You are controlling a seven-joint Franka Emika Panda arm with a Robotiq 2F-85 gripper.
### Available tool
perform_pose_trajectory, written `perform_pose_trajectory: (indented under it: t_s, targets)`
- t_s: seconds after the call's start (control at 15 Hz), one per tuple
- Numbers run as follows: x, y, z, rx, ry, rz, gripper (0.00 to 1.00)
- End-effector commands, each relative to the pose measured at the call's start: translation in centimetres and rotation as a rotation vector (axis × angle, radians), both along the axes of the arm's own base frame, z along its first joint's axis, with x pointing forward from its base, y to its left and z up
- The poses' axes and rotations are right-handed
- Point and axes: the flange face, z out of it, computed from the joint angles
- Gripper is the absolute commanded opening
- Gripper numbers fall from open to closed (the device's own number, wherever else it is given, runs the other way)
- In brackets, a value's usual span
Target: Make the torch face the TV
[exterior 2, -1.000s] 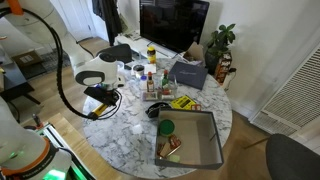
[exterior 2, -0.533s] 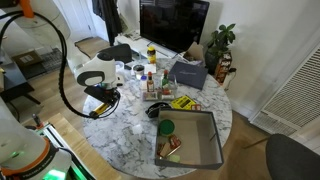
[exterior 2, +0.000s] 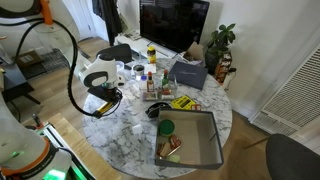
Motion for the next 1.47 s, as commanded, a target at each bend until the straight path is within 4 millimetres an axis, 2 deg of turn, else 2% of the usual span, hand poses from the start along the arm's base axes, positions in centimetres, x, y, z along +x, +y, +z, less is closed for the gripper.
perform_pose_trajectory:
  t_s: [0.0, 0.67, 1.2, 1.27, 1.33, 1.4]
  targets:
    - [1.1, 0.7, -1.2, -0.024, -0.017, -0.015, 0.24]
    - [2.3, 1.4, -3.6, -0.057, -0.032, 0.013, 0.24]
    - [2.3, 1.6, -3.7, -0.066, -0.029, 0.076, 0.24]
    - [2.3, 1.5, -3.8, -0.068, -0.021, 0.078, 0.74]
    - [2.3, 1.6, -3.8, -0.067, -0.016, 0.087, 0.75]
    - [2.2, 1.7, -3.7, -0.069, -0.018, 0.089, 0.8]
